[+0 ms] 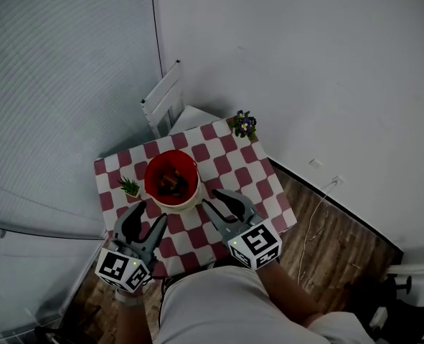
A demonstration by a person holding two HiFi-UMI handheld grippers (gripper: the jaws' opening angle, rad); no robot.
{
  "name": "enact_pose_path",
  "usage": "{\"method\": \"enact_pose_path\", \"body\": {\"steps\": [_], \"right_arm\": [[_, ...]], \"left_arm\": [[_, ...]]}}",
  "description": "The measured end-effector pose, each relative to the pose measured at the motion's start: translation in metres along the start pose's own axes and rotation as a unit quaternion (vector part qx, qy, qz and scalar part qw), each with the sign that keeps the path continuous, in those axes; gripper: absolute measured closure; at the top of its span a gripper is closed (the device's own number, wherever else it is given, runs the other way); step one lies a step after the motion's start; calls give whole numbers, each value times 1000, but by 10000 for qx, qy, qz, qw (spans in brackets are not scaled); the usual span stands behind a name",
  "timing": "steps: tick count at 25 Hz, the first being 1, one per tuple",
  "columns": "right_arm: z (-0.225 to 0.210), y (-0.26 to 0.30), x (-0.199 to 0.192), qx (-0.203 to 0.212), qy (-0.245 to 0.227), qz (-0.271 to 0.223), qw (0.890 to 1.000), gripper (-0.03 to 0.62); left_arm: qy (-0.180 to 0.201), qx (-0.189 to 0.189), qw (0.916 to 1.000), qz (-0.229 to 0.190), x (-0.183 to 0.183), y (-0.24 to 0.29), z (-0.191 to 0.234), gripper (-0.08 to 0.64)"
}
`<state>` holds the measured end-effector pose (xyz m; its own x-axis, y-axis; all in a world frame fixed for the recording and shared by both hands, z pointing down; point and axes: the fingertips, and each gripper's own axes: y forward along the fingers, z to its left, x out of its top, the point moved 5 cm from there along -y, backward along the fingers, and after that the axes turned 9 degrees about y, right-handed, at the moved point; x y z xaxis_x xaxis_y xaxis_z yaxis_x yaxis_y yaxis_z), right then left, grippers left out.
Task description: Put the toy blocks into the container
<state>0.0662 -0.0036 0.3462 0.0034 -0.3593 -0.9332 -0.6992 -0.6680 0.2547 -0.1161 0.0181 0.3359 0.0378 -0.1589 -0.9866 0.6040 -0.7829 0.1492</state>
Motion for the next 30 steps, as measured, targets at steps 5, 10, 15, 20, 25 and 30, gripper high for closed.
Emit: {"method": "enact_pose_path", "body": {"steps": [5,10,15,20,25,30], "right_arm": [[9,2,-4,71,25,70,9999,488],[9,7,-7,77,144,103,9998,488],[7,13,-6,85,255,108,9996,488],[10,21,-6,189,273,176,9993,488],[9,27,-6,287,242,263,9989,488],[8,33,-4,326,240,307,9987,488]], "left_arm": [[5,-77,10000,20,-2,1,-1,331],[-26,-177,9998,107,-7,3,0,331],[-141,-189,9997,112,-12,2,6,331],[-196,-201,9995,106,-12,3,7,331],[-260,-147,9995,90,-15,6,8,331],[-310,-142,9994,97,-21,6,10,331]]}}
